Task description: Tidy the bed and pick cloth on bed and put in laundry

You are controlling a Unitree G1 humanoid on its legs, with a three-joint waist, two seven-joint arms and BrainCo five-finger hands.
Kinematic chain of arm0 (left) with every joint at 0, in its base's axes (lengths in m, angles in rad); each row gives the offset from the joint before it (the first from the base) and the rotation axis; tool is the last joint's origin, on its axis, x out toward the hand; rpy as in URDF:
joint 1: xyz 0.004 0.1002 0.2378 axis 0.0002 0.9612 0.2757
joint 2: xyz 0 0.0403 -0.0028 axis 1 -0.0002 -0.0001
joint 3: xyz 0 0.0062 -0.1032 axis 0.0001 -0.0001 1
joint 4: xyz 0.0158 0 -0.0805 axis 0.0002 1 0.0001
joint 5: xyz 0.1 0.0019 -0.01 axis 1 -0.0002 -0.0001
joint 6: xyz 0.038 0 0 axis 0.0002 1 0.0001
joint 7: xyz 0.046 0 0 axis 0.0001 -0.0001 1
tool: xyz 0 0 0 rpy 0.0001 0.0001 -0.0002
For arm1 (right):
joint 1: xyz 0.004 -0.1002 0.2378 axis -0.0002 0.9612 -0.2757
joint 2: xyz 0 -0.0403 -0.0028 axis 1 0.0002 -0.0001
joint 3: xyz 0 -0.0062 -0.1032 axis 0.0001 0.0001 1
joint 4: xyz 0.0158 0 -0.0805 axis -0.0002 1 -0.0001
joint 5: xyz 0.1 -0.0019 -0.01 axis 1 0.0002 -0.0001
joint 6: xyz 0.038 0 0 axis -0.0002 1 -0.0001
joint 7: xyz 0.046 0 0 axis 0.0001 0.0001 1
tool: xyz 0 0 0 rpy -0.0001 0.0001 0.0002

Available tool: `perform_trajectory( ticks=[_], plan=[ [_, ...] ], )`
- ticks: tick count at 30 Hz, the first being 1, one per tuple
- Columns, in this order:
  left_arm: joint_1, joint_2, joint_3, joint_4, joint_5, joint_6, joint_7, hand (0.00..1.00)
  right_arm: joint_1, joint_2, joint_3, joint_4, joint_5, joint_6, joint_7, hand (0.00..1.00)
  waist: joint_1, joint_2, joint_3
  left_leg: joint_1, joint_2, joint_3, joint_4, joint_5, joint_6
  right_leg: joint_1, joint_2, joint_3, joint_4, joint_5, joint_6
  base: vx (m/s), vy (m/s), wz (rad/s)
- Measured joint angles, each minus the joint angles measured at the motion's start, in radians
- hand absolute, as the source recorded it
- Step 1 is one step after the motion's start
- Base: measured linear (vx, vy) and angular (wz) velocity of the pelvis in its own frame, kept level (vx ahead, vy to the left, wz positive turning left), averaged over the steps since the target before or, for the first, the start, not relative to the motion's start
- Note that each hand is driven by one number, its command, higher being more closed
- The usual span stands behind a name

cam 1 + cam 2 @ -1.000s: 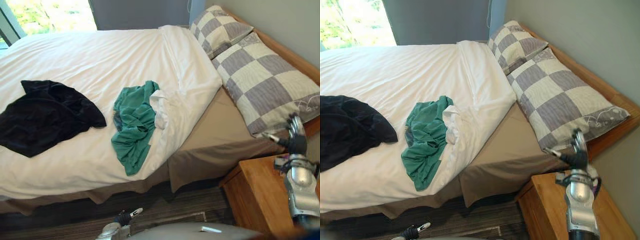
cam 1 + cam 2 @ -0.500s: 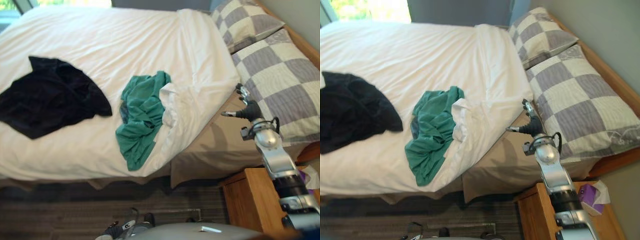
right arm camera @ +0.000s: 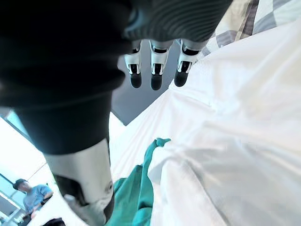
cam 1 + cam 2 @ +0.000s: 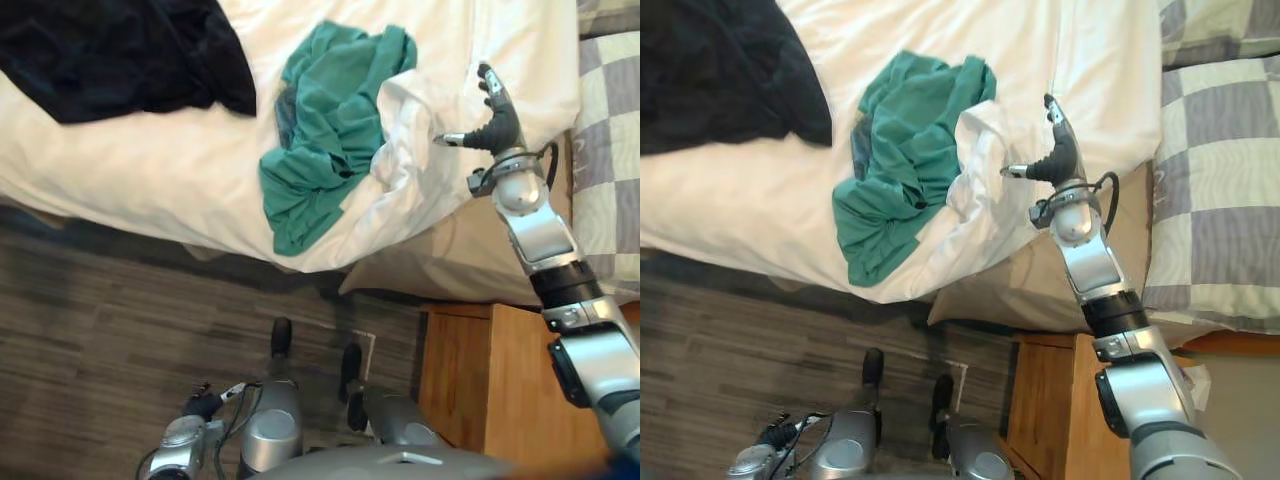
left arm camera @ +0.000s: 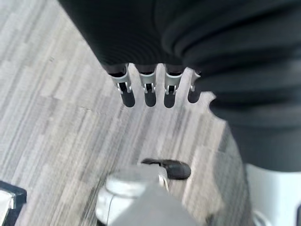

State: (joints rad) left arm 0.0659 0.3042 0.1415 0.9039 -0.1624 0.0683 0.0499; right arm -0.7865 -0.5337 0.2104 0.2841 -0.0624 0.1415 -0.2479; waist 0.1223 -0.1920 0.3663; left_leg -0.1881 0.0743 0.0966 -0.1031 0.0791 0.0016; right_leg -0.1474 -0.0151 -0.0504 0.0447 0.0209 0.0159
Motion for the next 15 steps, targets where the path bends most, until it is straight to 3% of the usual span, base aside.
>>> perform_trajectory(
  ticks=[9, 14, 15],
  plan=[
    [-0.065, 0.001, -0.005, -0.029, 0.0, -0.016, 0.0, 0.0, -0.161, -0.034, 0.006, 0.069, 0.022, 0.075, -0.035, 0.0, 0.005, 0.007, 0.046, -0.102, -0.006, -0.011, 0.006, 0.04, -0.008, -0.084, -0.003, -0.01, -0.018, 0.003, 0.001, 0.05, -0.01, 0.07],
    [-0.12, -0.01, -0.027, -0.017, -0.006, -0.023, 0.001, 0.0, -0.253, -0.085, 0.032, 0.12, 0.043, 0.117, -0.042, 0.0, 0.007, 0.047, 0.072, -0.182, -0.012, -0.026, 0.006, 0.058, -0.008, -0.154, -0.007, -0.02, -0.027, 0.005, 0.0, 0.01, 0.004, 0.12],
    [-0.132, -0.013, -0.041, -0.016, -0.015, -0.029, 0.001, 0.0, -0.273, -0.099, 0.039, 0.129, 0.045, 0.126, -0.041, 1.0, 0.007, 0.062, 0.082, -0.211, -0.014, -0.028, 0.017, 0.059, -0.007, -0.179, -0.009, -0.02, -0.02, 0.005, 0.0, -0.01, 0.029, 0.08]
  ],
)
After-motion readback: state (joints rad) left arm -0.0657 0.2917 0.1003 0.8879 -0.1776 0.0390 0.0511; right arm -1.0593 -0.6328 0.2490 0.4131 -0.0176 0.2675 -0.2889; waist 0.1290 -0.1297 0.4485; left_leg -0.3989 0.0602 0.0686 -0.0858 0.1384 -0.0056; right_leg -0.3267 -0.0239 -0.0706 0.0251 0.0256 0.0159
